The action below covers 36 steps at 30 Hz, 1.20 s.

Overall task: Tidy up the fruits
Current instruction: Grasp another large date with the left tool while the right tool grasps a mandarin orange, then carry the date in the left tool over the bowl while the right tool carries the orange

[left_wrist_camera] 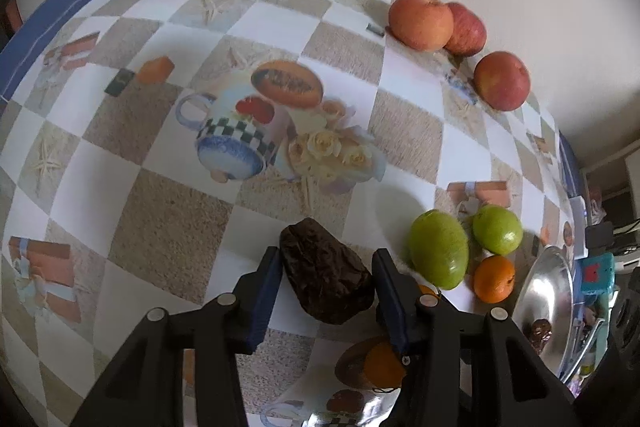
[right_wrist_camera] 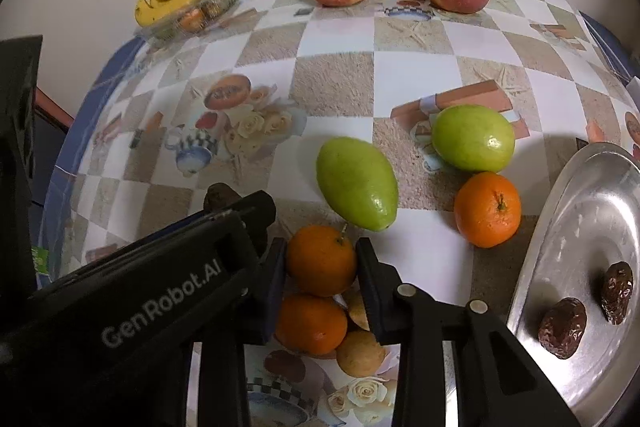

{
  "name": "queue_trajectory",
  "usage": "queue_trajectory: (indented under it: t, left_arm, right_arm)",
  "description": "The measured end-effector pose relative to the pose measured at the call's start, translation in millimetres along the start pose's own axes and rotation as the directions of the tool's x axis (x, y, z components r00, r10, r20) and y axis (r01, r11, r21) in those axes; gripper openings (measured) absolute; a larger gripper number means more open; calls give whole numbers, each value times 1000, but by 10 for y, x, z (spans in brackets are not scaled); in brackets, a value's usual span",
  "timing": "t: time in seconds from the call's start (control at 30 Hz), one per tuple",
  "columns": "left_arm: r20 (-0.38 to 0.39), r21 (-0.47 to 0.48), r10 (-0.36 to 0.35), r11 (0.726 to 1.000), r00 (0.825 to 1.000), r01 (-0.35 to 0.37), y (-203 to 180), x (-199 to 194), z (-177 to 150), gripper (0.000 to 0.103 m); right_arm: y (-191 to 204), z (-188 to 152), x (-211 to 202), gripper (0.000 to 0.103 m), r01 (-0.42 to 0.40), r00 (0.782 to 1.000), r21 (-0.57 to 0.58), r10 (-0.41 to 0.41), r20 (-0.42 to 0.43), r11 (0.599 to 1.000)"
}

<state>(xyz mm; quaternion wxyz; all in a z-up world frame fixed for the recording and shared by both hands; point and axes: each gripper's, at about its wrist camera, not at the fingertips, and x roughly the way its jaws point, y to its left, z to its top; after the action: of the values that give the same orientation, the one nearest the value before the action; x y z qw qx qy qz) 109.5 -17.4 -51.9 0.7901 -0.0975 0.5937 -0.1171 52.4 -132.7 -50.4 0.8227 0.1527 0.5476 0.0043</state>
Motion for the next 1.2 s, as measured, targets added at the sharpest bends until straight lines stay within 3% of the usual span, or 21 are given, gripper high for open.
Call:
queue_trajectory:
  t: [0.37, 0.57, 0.8, 1.07, 1.2]
  left_arm:
    - [125, 72, -73, 995, 989, 65, -289, -478, 111, 49]
    - [153, 110, -117, 989, 981, 101, -463, -623, 87, 49]
    - [140, 219, -132, 971, 981, 100, -840, -576, -67, 49]
    - [78, 377, -186, 915, 979, 144, -1404, -412, -389, 49]
    - [64, 472, -170, 873, 983, 121, -1685, -298, -611, 49]
  right_arm:
    - [-121, 62, -385, 36, 1, 998, 47, -4, 62, 999]
    - [-492, 66, -609, 36, 24, 995, 145, -38, 91, 989]
    - [-1023, 55, -824, 36, 98, 985, 256, -131, 113, 962]
    - [-1649, -48, -1048, 36, 154, 966, 402, -223, 128, 902]
    - [-1869, -94, -1140, 36, 165, 960, 455, -249, 130, 875]
